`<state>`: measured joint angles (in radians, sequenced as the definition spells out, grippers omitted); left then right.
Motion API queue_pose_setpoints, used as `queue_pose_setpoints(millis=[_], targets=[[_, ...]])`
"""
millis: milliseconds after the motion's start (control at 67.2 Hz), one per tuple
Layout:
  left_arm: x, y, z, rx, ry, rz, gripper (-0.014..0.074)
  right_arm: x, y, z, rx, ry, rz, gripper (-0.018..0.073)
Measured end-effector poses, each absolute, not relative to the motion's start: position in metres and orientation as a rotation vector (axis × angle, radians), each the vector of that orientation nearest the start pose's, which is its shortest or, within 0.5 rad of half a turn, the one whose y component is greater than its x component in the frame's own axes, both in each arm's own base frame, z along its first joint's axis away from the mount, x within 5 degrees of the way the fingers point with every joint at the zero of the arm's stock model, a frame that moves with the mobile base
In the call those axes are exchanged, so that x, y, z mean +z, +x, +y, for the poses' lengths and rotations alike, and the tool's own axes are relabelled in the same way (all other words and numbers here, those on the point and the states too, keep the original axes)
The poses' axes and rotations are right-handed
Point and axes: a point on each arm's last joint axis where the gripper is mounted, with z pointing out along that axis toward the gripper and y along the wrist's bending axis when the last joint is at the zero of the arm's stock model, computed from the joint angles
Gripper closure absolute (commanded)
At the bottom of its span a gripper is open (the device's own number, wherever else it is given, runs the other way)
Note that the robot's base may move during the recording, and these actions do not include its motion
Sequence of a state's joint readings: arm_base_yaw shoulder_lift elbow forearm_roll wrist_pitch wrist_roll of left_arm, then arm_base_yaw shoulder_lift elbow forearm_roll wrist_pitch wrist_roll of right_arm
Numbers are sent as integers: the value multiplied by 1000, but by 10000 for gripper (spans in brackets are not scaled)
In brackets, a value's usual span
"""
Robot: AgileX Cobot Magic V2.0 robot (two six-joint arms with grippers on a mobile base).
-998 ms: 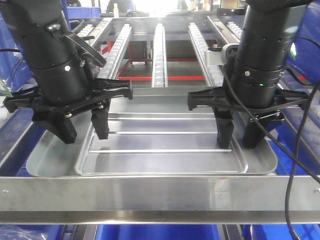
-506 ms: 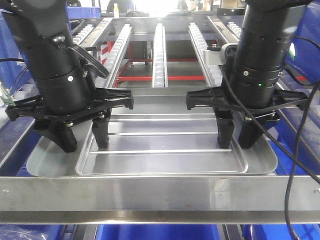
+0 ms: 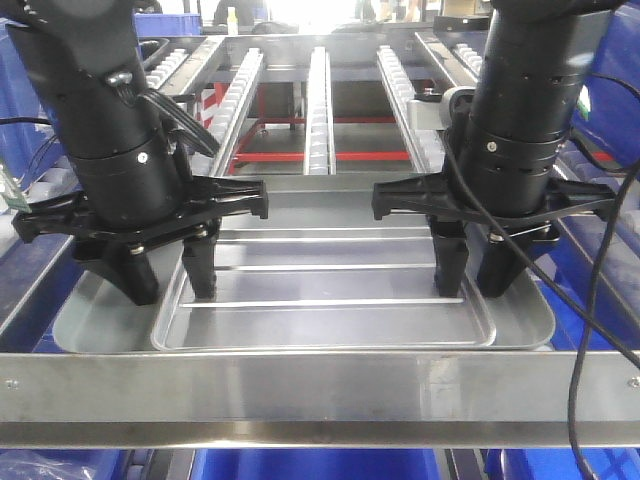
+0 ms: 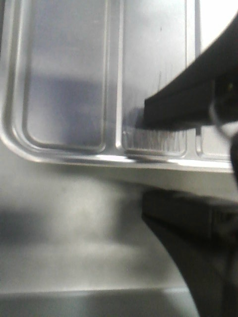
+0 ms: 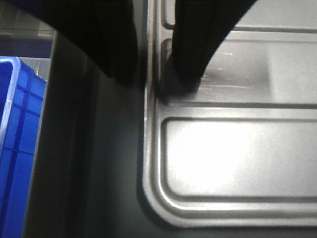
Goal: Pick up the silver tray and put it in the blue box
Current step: 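Close both grippers on the tray's opposite side rims, then lift the silver tray with both grippers toward the robot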
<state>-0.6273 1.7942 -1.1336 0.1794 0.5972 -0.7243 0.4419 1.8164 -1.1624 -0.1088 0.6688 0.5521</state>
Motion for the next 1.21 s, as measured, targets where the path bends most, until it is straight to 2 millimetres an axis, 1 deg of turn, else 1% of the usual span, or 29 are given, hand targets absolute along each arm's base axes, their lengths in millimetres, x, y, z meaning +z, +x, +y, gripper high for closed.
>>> queue_pose_setpoints(millis=[74, 104, 134, 179, 283, 343, 551, 759, 834, 983, 1057, 1206], targets=[[189, 296, -203, -208, 41, 2742, 568, 186, 328, 148, 125, 51, 2806, 244], [189, 296, -203, -208, 41, 2742, 593, 186, 328, 148, 125, 51, 2806, 260], [189, 296, -203, -210, 39, 2743, 590, 186, 328, 148, 125, 51, 2806, 286], [189, 295, -203, -207, 39, 2746, 591, 186, 328, 148, 126, 51, 2806, 345], [189, 295, -203, -206, 39, 2747, 591, 186, 327, 148, 124, 53, 2810, 521], [189, 295, -203, -204, 38, 2749, 591, 187, 328, 148, 124, 56, 2809, 499], [189, 295, -203, -203, 38, 2750, 591, 186, 328, 148, 122, 56, 2811, 502], [198, 297, -204, -179, 24, 2772, 591, 191, 325, 147, 138, 77, 2818, 502], [206, 294, -204, -178, 27, 2769, 591, 199, 321, 146, 145, 97, 2822, 502], [236, 281, -202, -206, 41, 2735, 591, 223, 311, 142, 170, 165, 2796, 501], [246, 274, -200, -209, 46, 2730, 591, 238, 304, 140, 187, 185, 2776, 501], [255, 263, -201, -193, 68, 2747, 591, 264, 285, 141, 199, 204, 2742, 501]])
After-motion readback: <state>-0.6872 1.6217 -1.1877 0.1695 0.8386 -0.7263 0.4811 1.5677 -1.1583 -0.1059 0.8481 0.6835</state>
